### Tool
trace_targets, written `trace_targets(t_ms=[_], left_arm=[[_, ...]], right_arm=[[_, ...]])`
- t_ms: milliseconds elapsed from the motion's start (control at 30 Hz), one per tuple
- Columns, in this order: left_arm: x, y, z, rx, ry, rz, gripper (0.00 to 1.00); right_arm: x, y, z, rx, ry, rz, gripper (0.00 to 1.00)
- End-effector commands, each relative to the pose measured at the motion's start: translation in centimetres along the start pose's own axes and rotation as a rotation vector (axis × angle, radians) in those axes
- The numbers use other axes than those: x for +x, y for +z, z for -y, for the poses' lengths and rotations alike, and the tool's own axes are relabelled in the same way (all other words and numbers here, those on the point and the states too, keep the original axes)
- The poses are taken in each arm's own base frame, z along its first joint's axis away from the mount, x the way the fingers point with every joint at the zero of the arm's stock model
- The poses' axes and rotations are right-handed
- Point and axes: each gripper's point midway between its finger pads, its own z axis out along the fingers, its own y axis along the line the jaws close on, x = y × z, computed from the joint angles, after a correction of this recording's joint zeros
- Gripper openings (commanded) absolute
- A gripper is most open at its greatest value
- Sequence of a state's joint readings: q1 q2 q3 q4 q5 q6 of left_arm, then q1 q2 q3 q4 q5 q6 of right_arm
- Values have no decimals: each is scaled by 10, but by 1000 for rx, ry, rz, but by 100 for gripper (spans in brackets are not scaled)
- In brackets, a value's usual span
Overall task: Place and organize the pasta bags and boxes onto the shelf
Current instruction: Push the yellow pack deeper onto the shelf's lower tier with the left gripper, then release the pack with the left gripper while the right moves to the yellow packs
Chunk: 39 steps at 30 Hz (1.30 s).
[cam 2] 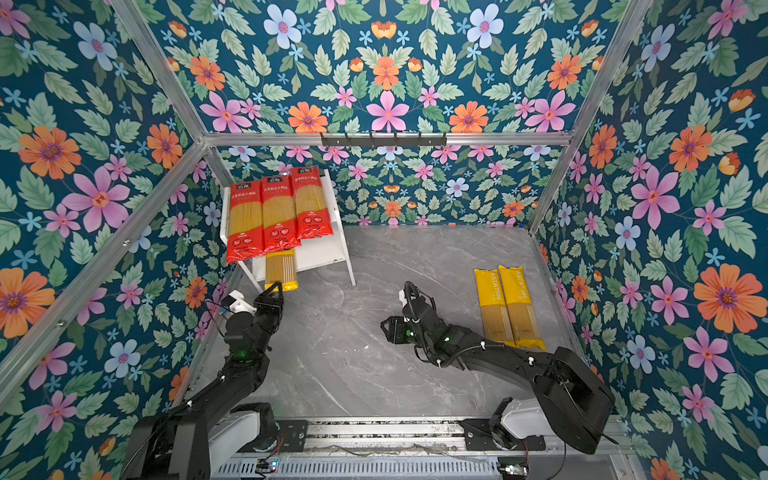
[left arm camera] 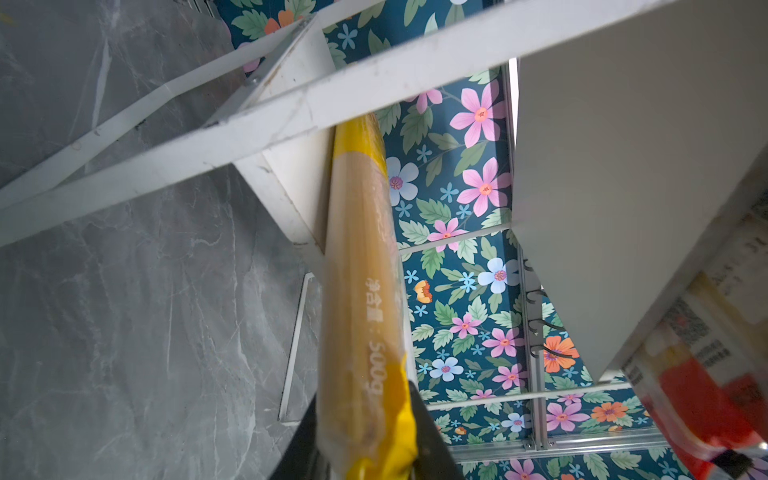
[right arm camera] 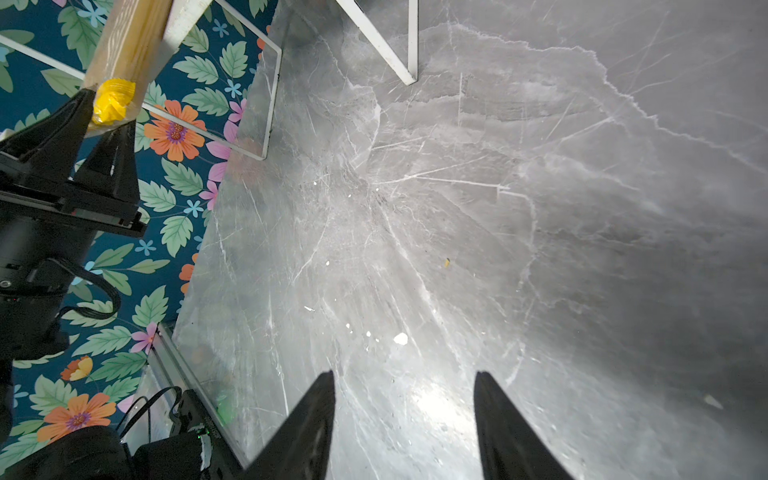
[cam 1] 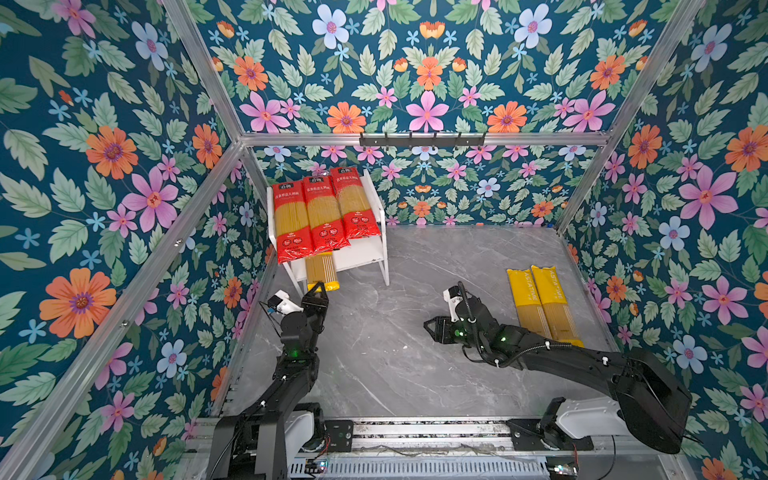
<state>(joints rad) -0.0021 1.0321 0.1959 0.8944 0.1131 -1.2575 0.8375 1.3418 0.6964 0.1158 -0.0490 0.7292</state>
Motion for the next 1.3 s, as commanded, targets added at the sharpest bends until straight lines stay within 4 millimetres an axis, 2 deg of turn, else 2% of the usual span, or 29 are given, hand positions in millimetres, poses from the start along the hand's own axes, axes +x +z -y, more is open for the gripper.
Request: trace_targets(t_ms=[0, 167, 267, 400, 633, 767, 933, 1033, 1167, 1267], left_arm=[[-11, -4, 20, 85, -8, 53, 21], [-20, -13, 19, 95, 2, 115, 7], [-28, -9, 18, 89, 11, 163, 0], [-40, -7, 26, 121, -4, 229, 0], [-58, -12, 20, 70, -4, 340, 0], [-51, 2, 27, 71, 28, 283, 0], [-48, 4, 14, 44, 15, 275, 0], [-44, 5, 9, 28, 12, 259, 7], [-34, 2, 11, 49, 9, 203, 45], [-24, -3, 12, 48, 29, 148, 56]], right_arm=[[-4, 1, -4, -11, 6, 15, 55], [-4, 4, -5, -18, 7, 8, 54], [-3, 7, -7, -22, 11, -2, 54], [-2, 8, -8, -22, 9, -12, 54], [0, 8, -3, -4, 10, -12, 54], [-1, 8, -4, 2, 1, -13, 53], [-4, 6, -3, 9, -5, 0, 53], [-7, 0, -2, 13, -5, 23, 52], [-8, -7, 2, 35, -18, 29, 53], [-7, -13, 8, 38, -33, 10, 53]])
